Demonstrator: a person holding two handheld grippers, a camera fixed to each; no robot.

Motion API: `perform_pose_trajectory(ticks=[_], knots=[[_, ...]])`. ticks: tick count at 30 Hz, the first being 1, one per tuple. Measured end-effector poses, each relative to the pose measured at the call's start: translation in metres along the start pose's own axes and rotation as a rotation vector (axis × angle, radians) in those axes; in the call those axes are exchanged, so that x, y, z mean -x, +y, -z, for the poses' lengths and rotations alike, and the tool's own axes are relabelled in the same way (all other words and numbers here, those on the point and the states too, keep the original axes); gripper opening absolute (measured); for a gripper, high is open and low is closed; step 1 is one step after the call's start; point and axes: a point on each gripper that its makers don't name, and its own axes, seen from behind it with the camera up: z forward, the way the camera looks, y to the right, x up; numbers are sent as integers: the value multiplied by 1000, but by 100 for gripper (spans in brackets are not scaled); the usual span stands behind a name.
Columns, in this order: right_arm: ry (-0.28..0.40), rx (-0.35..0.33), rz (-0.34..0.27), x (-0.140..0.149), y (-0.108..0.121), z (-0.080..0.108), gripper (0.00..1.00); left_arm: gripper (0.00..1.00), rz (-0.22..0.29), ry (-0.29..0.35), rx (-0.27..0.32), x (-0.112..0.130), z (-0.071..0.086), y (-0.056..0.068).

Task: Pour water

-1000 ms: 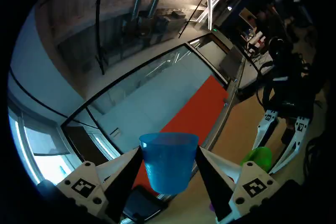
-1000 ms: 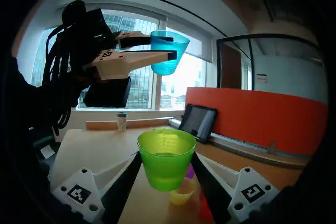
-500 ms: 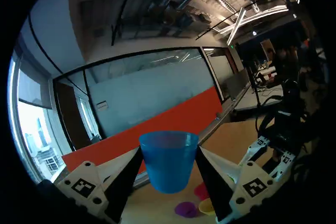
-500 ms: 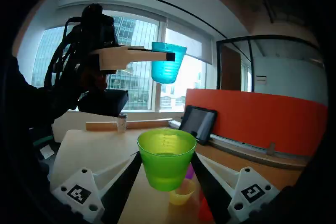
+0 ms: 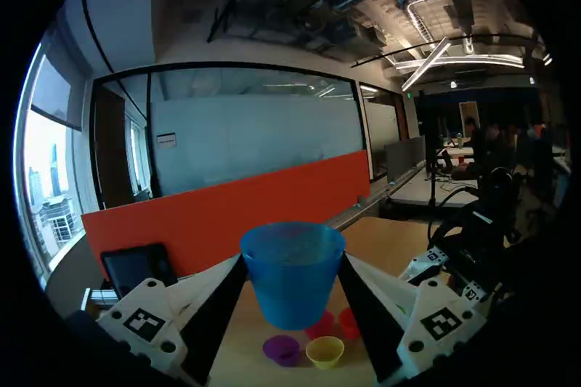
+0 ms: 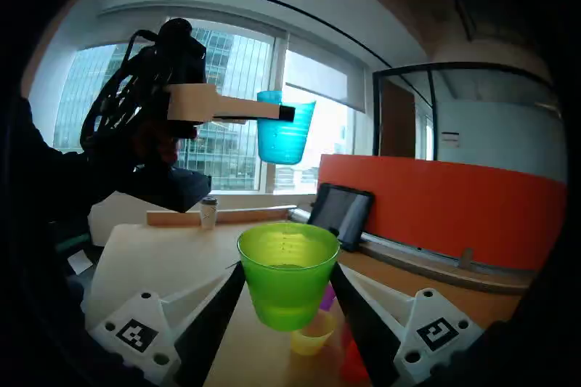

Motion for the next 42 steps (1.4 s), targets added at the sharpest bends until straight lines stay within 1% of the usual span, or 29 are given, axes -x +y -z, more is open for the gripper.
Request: perform_pose_trajectory(ticks=[8, 17, 23, 33, 38, 42], knots=[[-14, -2, -3, 1, 2, 5, 87, 86, 12, -43, -10, 30, -1, -9], [-57, 10, -16, 9, 11, 20, 87, 86, 57, -98, 11, 74, 0, -5], [-109, 1, -38, 21, 16, 34, 87, 86, 79, -147, 18, 106, 0, -3], [-224, -19, -79, 49, 25, 57, 88, 86, 104, -224, 45, 151, 3, 7], [-262, -7, -89, 59, 28, 66, 88, 86, 108, -262, 63, 171, 2, 15], [-291, 7, -86, 67, 40, 72, 88, 86, 109, -292, 77, 186, 2, 21]])
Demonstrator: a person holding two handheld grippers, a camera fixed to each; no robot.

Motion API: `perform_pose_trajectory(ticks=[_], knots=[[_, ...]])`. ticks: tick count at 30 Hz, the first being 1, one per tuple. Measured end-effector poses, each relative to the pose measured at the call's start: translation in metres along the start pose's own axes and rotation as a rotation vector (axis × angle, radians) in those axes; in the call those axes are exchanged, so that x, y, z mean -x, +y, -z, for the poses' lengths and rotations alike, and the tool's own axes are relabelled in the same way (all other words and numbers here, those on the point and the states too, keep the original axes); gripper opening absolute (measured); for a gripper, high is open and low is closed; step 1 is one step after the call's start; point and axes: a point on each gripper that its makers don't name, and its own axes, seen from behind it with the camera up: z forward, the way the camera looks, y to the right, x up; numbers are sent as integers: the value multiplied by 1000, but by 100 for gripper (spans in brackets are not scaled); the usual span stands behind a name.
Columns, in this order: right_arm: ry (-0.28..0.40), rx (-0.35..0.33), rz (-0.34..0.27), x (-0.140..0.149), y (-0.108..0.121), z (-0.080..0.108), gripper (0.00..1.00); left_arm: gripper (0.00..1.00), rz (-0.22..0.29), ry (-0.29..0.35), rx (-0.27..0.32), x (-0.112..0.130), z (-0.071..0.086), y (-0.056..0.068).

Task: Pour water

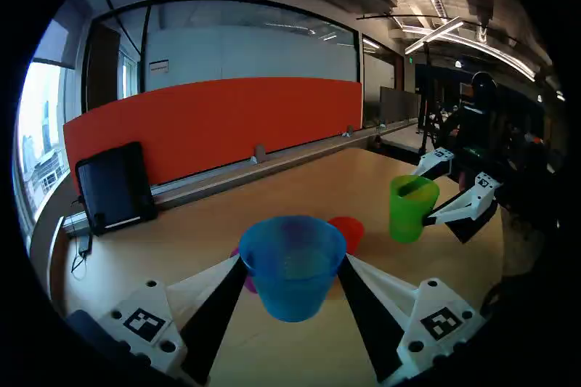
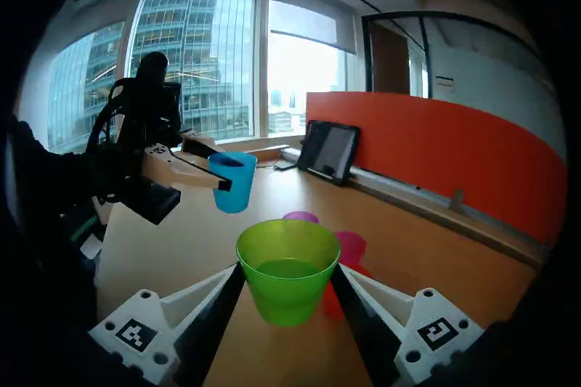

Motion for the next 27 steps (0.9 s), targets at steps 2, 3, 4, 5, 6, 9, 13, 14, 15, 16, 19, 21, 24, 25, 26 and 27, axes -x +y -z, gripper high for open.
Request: perform_pose_trajectory(ticks=[2, 3, 4, 5, 6, 9, 13, 14, 15, 16, 19, 21, 24, 25, 26, 27], knots=[[-17, -2, 3, 5, 2, 1, 88, 86, -2, -14, 3, 6, -2, 1], [-27, -5, 7, 8, 2, 2, 88, 86, -4, -22, 5, 9, -3, 2], [-36, -8, 12, 11, 2, 2, 88, 86, -7, -29, 8, 12, -4, 3], [-45, -12, 17, 14, 1, 3, 88, 86, -9, -36, 11, 15, -5, 5], [-55, -13, 22, 18, 1, 3, 88, 86, -12, -44, 14, 19, -6, 6], [-86, -10, 35, 28, 4, 2, 88, 86, -19, -67, 24, 28, -10, 10], [-122, 0, 43, 40, 11, 1, 88, 86, -23, -101, 35, 41, -14, 15], [-130, -1, 44, 42, 12, 0, 88, 86, -23, -108, 37, 45, -15, 16], [-137, -4, 44, 45, 11, -1, 88, 86, -23, -117, 41, 49, -15, 17], [-142, -9, 44, 48, 10, -1, 88, 86, -23, -126, 44, 52, -16, 18], [-159, -16, 45, 55, 8, -2, 88, 86, -23, -152, 54, 64, -17, 20], [-171, -13, 46, 60, 10, -2, 88, 86, -24, -171, 58, 73, -17, 22], [-190, -3, 49, 68, 16, -4, 88, 86, -29, -195, 63, 86, -19, 24], [-196, -2, 49, 71, 17, -4, 88, 86, -32, -201, 64, 89, -19, 24], [-202, -2, 50, 73, 17, -5, 88, 86, -34, -208, 65, 92, -20, 25], [-207, -2, 50, 76, 18, -5, 88, 86, -36, -215, 67, 96, -20, 26]])
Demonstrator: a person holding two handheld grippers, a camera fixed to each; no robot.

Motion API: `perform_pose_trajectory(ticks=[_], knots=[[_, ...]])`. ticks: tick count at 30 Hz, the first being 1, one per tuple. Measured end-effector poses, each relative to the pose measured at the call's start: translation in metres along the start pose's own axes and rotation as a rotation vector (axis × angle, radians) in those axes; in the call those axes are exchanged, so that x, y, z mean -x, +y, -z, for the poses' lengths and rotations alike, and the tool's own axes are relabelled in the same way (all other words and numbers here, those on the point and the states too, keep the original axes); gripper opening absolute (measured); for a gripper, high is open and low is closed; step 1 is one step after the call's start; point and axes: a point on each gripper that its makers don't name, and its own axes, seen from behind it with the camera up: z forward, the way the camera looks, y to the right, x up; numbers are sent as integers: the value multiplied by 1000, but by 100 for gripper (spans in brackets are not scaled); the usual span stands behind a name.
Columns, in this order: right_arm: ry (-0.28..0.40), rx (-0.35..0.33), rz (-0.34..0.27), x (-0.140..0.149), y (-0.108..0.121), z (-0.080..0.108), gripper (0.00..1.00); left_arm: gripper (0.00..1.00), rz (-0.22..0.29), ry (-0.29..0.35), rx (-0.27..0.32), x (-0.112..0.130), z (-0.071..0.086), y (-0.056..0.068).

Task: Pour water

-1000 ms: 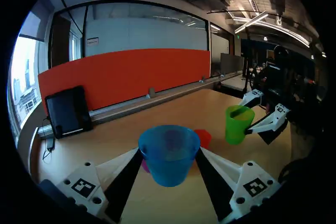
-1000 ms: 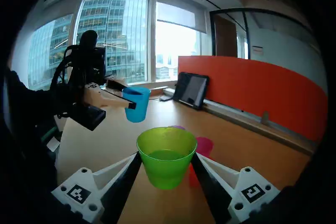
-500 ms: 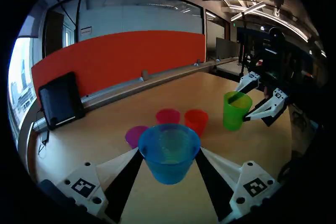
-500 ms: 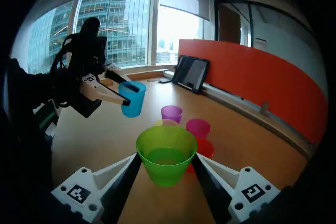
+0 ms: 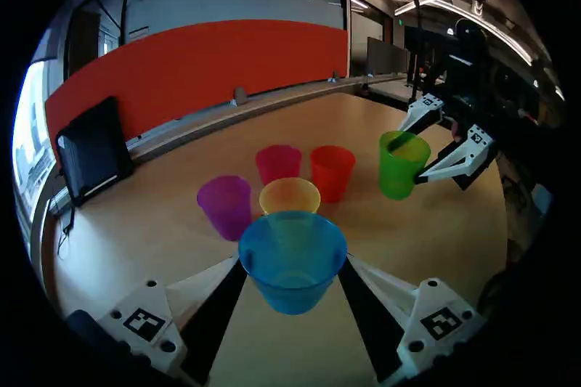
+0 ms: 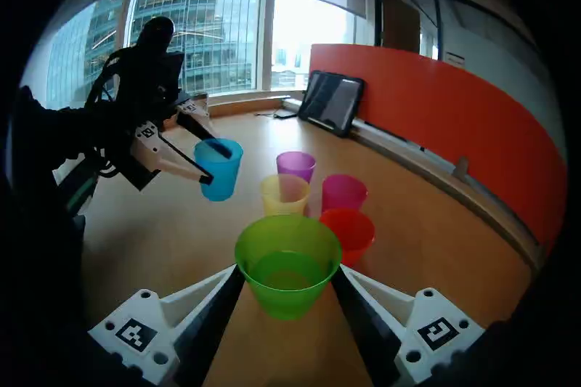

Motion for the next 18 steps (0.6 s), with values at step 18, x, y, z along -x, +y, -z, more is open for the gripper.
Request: perform_pose_trajectory(ticks=[18], knots=[[-64, -4, -8, 30, 1, -13, 88, 86, -32, -112, 24, 36, -22, 1]])
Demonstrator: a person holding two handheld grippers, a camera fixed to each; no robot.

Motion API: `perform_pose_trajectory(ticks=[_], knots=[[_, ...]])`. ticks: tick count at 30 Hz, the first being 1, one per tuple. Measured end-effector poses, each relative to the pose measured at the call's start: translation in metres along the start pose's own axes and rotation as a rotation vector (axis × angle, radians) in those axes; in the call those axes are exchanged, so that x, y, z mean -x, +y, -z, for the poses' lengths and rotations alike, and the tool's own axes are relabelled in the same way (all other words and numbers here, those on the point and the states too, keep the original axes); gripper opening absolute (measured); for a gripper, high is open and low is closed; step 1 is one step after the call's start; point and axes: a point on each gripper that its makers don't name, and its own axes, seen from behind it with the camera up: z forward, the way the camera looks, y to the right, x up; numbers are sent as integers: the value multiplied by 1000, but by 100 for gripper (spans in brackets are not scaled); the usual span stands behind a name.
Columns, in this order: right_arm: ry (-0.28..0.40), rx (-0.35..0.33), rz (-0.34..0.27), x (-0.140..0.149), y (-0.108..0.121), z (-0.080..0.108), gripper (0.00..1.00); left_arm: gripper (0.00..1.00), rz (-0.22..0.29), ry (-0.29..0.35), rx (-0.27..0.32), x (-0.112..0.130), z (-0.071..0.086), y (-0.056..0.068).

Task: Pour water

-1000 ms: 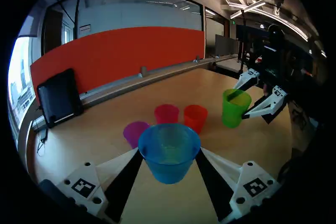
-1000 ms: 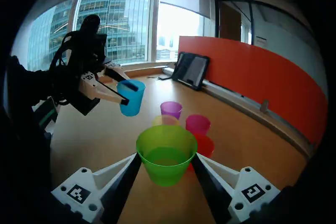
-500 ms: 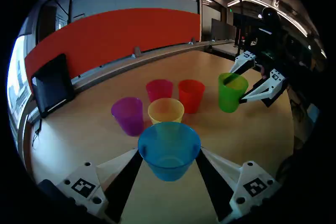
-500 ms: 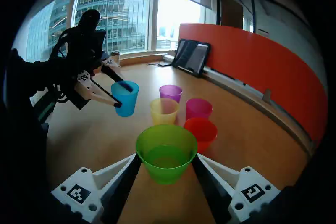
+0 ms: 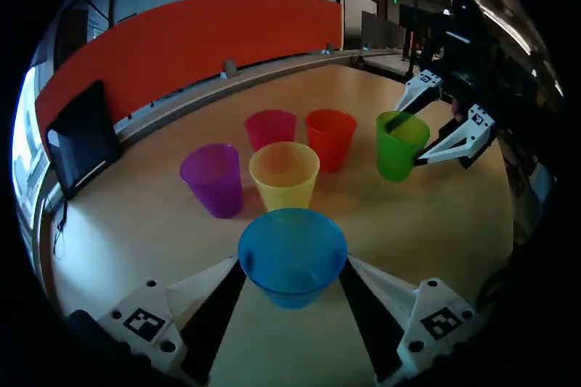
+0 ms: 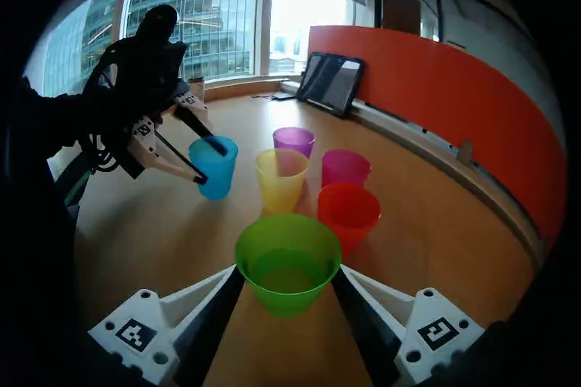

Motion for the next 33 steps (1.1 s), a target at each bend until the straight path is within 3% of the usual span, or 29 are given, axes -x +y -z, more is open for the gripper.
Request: perform_pose_trajectory(ticks=[28, 33], knots=[[-34, 16, -2, 22, -1, -11, 88, 86, -31, -51, -4, 19, -9, 1], [-36, 21, -8, 23, 0, -11, 89, 92, -32, -72, -6, 22, -9, 1]])
